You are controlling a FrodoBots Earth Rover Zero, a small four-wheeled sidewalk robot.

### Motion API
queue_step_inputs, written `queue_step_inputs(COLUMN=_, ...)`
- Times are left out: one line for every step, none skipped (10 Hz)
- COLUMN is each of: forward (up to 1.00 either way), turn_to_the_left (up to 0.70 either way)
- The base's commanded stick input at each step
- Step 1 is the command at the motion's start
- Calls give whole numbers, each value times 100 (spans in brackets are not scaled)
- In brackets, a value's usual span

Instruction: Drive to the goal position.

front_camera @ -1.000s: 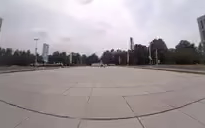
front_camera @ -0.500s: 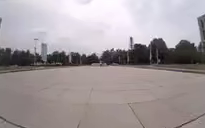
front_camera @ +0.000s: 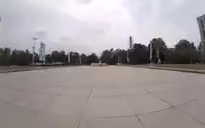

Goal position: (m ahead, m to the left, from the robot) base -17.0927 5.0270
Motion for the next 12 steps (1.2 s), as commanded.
queue_step_inputs(forward=70, turn_to_the_left=3)
queue_step_inputs(forward=70, turn_to_the_left=3)
queue_step_inputs(forward=70, turn_to_the_left=2)
queue_step_inputs(forward=70, turn_to_the_left=2)
queue_step_inputs(forward=70, turn_to_the_left=2)
queue_step_inputs(forward=70, turn_to_the_left=2)
queue_step_inputs(forward=70, turn_to_the_left=7)
queue_step_inputs(forward=70, turn_to_the_left=15)
queue_step_inputs(forward=70, turn_to_the_left=15)
queue_step_inputs(forward=70, turn_to_the_left=15)
queue_step_inputs(forward=70, turn_to_the_left=15)
queue_step_inputs(forward=70, turn_to_the_left=15)
